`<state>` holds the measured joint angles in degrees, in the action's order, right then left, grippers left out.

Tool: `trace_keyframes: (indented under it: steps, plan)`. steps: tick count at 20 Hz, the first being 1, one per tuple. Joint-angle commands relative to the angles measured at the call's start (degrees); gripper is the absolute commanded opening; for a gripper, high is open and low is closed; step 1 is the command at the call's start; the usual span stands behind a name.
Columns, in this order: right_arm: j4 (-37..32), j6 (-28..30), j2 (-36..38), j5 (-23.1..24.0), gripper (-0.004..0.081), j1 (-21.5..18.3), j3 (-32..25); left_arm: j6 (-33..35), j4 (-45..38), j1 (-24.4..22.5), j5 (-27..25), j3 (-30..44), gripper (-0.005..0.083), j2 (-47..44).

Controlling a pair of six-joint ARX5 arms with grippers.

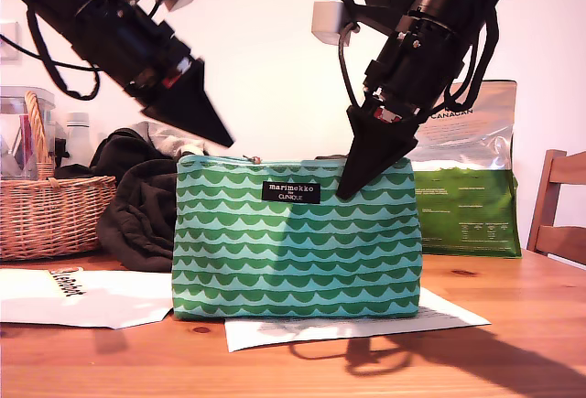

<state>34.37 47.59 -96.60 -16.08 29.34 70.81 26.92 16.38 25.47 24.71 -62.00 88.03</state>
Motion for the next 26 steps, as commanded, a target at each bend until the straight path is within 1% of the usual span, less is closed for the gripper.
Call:
trace_keyframes:
  steps: [1,2,3,5,6,7,8,10,11,12,14,15,17,18,20,22,24,26]
  plan:
    - [0.2,-0.3,-0.2,0.1,-0.0013,-0.3,-0.5,-1.0,0.4,0.3,0.6,-0.3,-0.0021,-0.7]
    - [0.2,-0.3,-0.2,0.1,-0.0013,-0.3,-0.5,-1.8,0.3,0.3,0.6,-0.3,0.0014,-0.7]
    - [0.2,-0.3,-0.2,0.1,-0.0013,-0.3,-0.5,-2.0,0.0,0.2,0.6,-0.3,0.0078,-0.7]
    - [0.2,-0.3,-0.2,0.1,-0.0013,-0.3,-0.5,-2.0,-1.0,-0.2,0.0,-0.3,0.0252,-0.7]
    - [0.2,-0.3,-0.2,0.1,-0.0013,-0.3,-0.5,-2.8,-1.5,-0.6,-0.2,-0.3,0.0289,-0.7]
    - [0.3,-0.3,-0.2,0.1,-0.0013,-0.2,-0.5,-4.4,-1.6,-1.1,0.6,-0.3,0.029,-0.7]
    - [0.2,-0.3,-0.2,0.1,-0.0013,-0.2,-0.5,-8.4,-1.7,-1.8,2.6,-0.3,0.029,-0.7]
    - [0.2,-0.3,-0.2,0.0,-0.0013,-0.2,-0.5,-15.6,-1.7,-3.7,9.4,-0.3,0.029,-0.3]
    - [0.2,-0.3,-0.2,0.0,-0.0013,-0.2,-0.5,-18.0,-1.9,-4.8,12.5,-0.3,0.029,-0.2]
    - [0.3,-0.3,-0.2,-0.1,-0.0013,-0.2,-0.5,-19.0,-2.7,-5.6,14.1,-0.3,0.029,-0.2]
    - [0.3,-0.3,-0.2,-0.2,-0.0013,-0.2,-0.5,-24.6,-3.9,-6.7,17.8,-0.4,0.0289,-0.1]
    - [0.3,-0.3,-0.2,-0.3,-0.0013,-0.2,-0.5,-25.2,-4.2,-7.1,20.0,-0.7,0.0289,0.5]
    - [0.2,-0.3,-0.2,-0.5,-0.0013,-0.1,-0.5,-30.2,-4.0,-7.8,23.4,-1.6,0.0289,2.3]
    - [0.2,-0.3,-0.2,-0.5,-0.0013,0.1,-0.5,-30.3,-4.0,-7.8,24.2,-2.1,0.0289,3.3]
    - [0.2,-0.3,-0.2,-0.5,-0.0013,0.2,-0.5,-33.2,-3.6,-8.0,24.7,-3.7,0.0289,5.4]
    - [0.5,-0.3,-0.2,-0.5,-0.0013,0.3,-0.5,-35.2,-2.6,-8.4,26.3,-5.8,0.0287,7.6]
    - [0.7,-0.3,-0.2,-0.5,-0.0013,0.3,-0.5,-37.5,1.0,-9.1,29.4,-9.1,0.0287,10.6]
    - [0.7,-0.3,-0.2,-0.5,-0.0013,0.3,-0.5,-37.4,6.7,-9.6,30.4,-13.4,0.0287,14.2]
